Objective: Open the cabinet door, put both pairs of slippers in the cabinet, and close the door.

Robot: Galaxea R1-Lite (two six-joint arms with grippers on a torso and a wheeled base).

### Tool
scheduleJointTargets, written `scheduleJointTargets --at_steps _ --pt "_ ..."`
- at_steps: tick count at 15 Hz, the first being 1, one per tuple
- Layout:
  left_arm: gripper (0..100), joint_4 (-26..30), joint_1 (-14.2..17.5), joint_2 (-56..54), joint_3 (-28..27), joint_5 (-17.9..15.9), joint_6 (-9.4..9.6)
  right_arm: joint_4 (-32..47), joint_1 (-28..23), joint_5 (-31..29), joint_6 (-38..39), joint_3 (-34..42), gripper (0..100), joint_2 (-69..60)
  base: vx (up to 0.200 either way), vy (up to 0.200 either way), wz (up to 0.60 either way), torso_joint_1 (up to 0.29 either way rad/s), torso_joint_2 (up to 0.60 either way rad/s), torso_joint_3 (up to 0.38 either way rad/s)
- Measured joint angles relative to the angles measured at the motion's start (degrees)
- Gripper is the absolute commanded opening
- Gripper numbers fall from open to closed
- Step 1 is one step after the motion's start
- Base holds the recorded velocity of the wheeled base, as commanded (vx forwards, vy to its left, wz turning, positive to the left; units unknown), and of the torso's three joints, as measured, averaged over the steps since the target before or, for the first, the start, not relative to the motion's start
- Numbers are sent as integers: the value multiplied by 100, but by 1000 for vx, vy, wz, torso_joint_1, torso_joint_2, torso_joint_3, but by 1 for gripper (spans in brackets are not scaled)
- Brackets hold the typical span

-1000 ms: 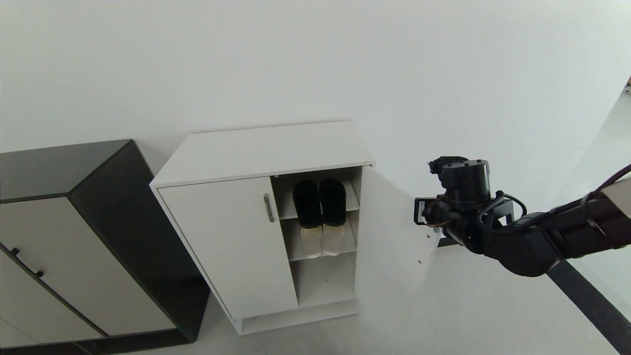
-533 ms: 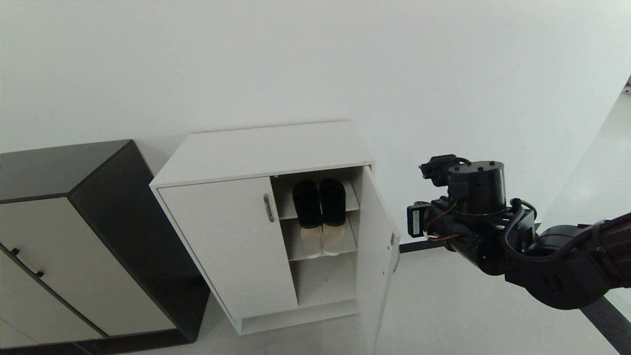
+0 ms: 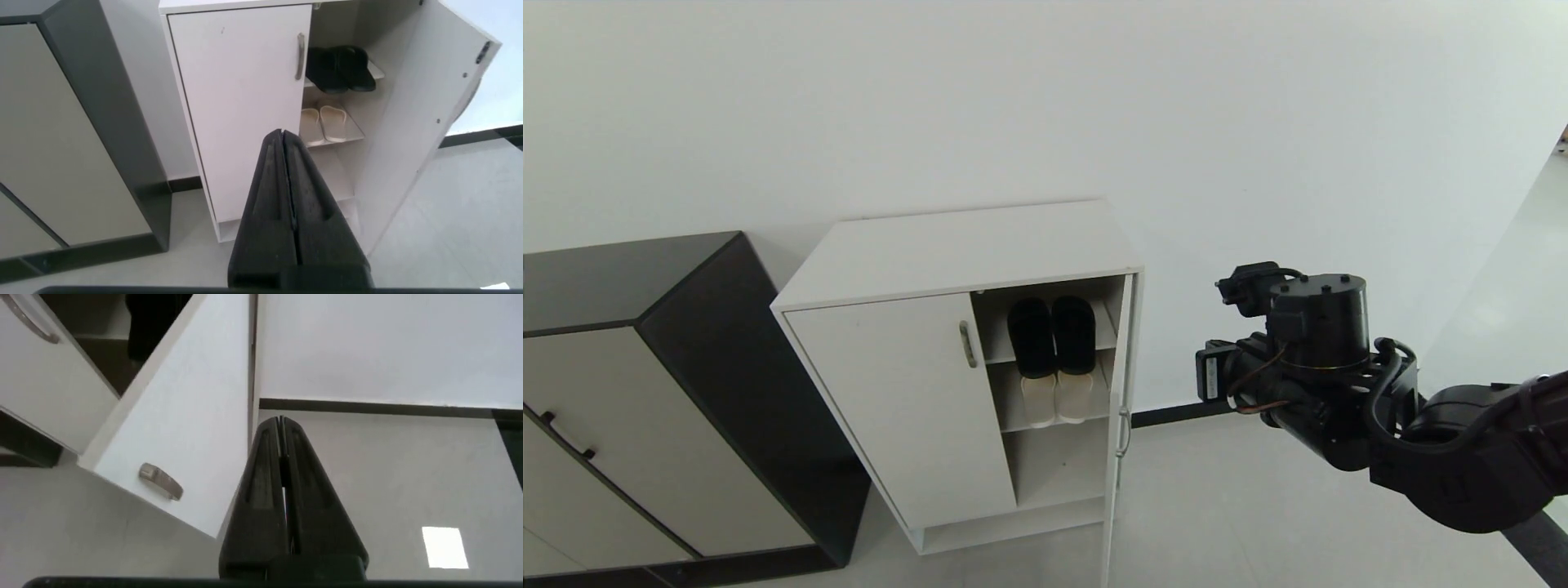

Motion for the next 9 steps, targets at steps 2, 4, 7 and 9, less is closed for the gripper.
scheduleJointTargets --at_steps 2,4,7,9 --pt "0 0 -2 0 0 0 -1 0 9 5 2 4 0 0 0 0 0 0 0 0" --pt "0 0 -5 0 0 0 -1 1 11 5 0 15 0 2 0 0 600 -2 2 2" --pt "0 -1 0 0 0 -2 0 1 22 11 0 32 0 0 0 0 600 9 4 2" --pt "0 0 -2 0 0 0 -1 -7 22 68 0 59 0 4 0 0 300 1 4 -1"
